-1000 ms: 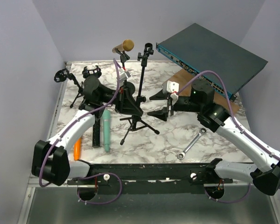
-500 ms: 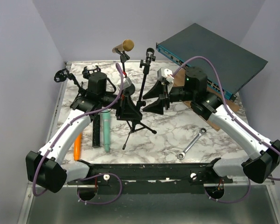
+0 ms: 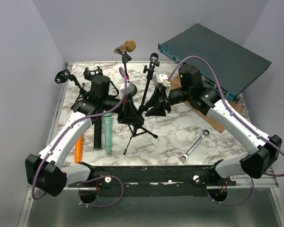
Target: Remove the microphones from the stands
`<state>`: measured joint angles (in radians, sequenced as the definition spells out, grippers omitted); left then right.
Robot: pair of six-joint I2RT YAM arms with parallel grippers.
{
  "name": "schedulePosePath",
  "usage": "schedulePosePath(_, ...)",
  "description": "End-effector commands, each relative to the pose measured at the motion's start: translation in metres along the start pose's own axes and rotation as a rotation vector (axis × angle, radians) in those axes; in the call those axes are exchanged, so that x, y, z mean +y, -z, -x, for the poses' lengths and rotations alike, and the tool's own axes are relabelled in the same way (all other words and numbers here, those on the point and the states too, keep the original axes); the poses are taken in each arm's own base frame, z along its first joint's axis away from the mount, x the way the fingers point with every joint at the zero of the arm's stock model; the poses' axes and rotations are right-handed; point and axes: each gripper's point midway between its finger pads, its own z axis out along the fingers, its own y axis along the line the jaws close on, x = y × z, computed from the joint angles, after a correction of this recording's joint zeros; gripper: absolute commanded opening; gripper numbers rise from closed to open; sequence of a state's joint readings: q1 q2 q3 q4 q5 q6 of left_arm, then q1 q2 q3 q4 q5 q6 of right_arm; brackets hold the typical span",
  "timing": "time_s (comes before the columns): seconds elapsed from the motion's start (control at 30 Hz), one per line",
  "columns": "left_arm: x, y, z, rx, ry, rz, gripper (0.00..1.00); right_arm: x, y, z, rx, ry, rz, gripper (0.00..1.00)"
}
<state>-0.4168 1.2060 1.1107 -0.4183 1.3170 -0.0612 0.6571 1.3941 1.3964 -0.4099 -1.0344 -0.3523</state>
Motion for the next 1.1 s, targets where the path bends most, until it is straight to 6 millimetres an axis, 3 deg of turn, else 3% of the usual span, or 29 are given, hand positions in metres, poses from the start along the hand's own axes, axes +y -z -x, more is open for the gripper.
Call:
schedulePosePath(0.0,-0.016,0.002,0.01,-0.012,-0.088,-0.033,0.0,0.003,0.003,-0.003,0.038,0.032,0.027,0.4)
schedulePosePath(0.13,-0.015,0.001,0.01,-0.01,-0.085,-0.034,0.0,0.003,0.002,-0.001,0.03,0.041,0.024,0.35)
schedulePosePath(0.53,-0.013,-0.003,0.008,0.0,-0.071,-0.042,0.0,-0.005,0.004,0.002,0.031,0.068,-0.025,0.39)
schedulePosePath(0.7,-0.01,-0.004,0.009,0.001,-0.064,-0.034,0.0,-0.011,0.005,0.003,0.032,0.08,-0.063,0.22)
schedulePosePath(0.93,-0.004,-0.006,0.012,-0.015,-0.021,-0.029,0.0,-0.031,0.012,0.011,0.013,0.213,-0.262,0.1)
schedulePosePath(1.0,-0.006,-0.007,0.014,-0.019,-0.01,-0.051,0.0,-0.031,0.013,0.012,0.012,0.23,-0.269,0.1)
schedulePosePath(1.07,-0.008,-0.007,0.015,-0.019,-0.009,-0.066,0.0,-0.028,0.012,0.01,0.015,0.23,-0.256,0.23)
